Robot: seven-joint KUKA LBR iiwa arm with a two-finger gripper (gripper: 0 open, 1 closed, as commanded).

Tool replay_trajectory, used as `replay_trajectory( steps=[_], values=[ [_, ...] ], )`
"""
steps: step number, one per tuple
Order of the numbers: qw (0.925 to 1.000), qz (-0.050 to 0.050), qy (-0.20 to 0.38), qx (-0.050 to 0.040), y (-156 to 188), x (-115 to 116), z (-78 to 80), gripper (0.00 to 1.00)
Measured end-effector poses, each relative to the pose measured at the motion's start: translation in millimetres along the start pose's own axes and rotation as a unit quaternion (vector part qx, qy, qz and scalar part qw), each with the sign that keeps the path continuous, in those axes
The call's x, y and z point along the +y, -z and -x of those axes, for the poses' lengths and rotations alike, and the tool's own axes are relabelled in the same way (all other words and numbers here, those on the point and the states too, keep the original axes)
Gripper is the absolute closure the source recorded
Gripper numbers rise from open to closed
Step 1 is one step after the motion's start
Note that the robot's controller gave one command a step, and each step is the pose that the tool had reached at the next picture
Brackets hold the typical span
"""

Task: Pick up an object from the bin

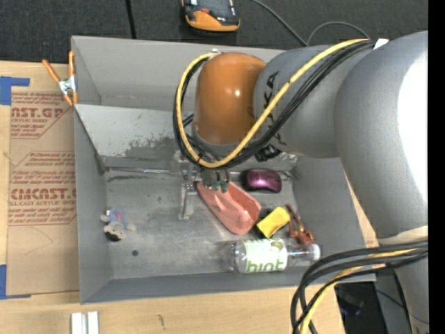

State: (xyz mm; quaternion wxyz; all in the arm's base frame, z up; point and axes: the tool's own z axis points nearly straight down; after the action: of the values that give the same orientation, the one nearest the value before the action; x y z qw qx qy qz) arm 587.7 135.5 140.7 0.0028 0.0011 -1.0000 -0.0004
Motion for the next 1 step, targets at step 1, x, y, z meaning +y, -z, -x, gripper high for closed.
replay_trajectory(
  steps=[1],
  values=[
    [1.0000, 0.000, -0.001, -0.0034, 4.9, -0.6, 1.5, 0.00]
  ],
)
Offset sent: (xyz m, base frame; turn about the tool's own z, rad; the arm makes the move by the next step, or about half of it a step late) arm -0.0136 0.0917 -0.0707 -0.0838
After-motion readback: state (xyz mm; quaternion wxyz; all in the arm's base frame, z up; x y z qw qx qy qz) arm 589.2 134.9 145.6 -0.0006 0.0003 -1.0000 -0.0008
